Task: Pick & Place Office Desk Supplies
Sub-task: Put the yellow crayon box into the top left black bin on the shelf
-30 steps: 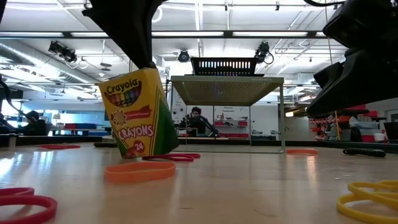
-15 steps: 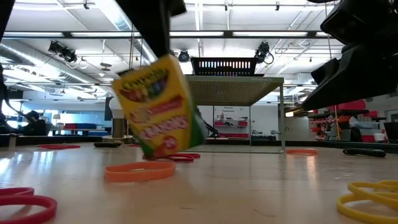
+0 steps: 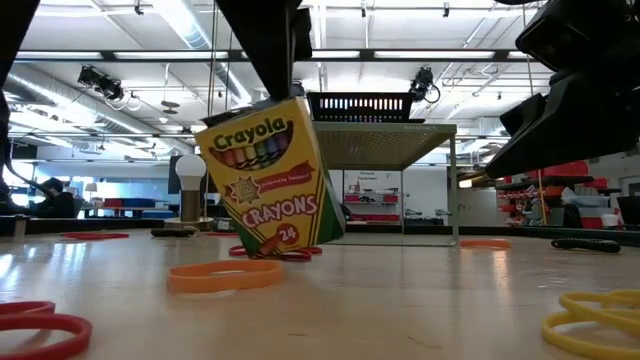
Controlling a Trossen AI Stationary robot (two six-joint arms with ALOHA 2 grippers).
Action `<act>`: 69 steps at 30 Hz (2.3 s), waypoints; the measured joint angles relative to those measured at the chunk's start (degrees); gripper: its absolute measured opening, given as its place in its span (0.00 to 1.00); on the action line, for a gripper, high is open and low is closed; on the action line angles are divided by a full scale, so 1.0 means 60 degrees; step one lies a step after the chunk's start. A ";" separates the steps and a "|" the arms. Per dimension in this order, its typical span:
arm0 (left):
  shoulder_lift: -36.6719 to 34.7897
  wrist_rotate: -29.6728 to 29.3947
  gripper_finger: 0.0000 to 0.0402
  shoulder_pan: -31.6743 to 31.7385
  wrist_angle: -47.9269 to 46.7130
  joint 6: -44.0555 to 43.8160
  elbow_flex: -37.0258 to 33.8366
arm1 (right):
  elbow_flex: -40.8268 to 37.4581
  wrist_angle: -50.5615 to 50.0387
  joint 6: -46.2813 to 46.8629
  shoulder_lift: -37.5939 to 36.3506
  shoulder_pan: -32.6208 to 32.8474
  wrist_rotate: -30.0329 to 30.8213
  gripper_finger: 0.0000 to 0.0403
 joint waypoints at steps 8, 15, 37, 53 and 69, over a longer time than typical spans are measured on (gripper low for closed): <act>-0.0058 0.0392 0.01 0.0000 -0.0466 -0.0626 -0.0007 | 0.0000 -0.0002 0.0000 0.0004 0.0000 0.0004 0.03; -0.0058 0.0797 0.01 -0.0004 -0.0928 -0.0835 -0.0011 | 0.0000 -0.0004 0.0000 0.0004 0.0000 0.0004 0.03; -0.0007 0.2025 0.01 0.0819 -0.1790 0.0458 0.0517 | 0.0000 -0.0022 0.0000 0.0007 0.0000 0.0011 0.03; 0.0040 0.2532 0.01 0.0768 -0.1799 0.0929 0.0517 | 0.0000 -0.0022 0.0000 0.0007 -0.0004 0.0011 0.03; 0.0499 0.2733 0.02 0.1107 -0.1516 0.1726 0.0521 | -0.0004 -0.0034 0.0000 0.0007 -0.0002 0.0011 0.03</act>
